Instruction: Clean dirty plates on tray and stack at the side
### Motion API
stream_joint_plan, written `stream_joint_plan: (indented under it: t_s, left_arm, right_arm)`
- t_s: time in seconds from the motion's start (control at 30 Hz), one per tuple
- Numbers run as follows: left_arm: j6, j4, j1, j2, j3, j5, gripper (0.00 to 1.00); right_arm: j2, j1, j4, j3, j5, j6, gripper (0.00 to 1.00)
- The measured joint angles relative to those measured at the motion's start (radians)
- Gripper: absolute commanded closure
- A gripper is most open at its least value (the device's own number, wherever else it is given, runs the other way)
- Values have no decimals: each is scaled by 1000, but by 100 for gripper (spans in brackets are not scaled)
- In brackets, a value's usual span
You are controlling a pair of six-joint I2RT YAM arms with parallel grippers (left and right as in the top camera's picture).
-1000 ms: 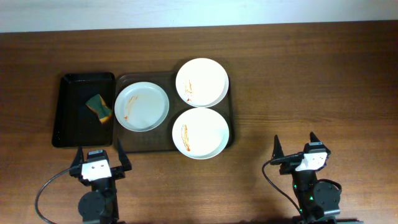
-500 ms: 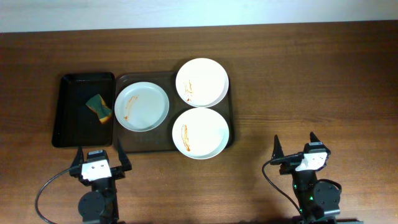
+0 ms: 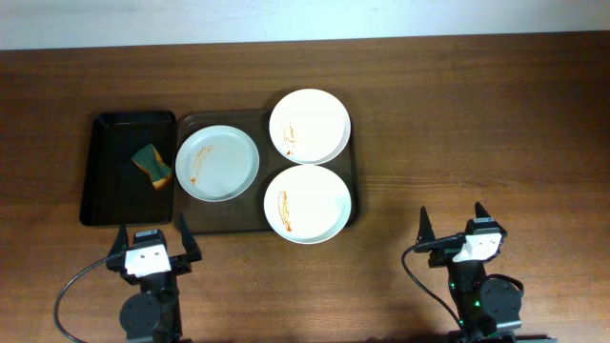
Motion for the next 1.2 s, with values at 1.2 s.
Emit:
stream_joint_plan:
  t_s: [1.2]
  left_arm:
    - [0,42,0,0,0,75,1]
  right_arm:
    - [0,0,39,-1,-81,1,2]
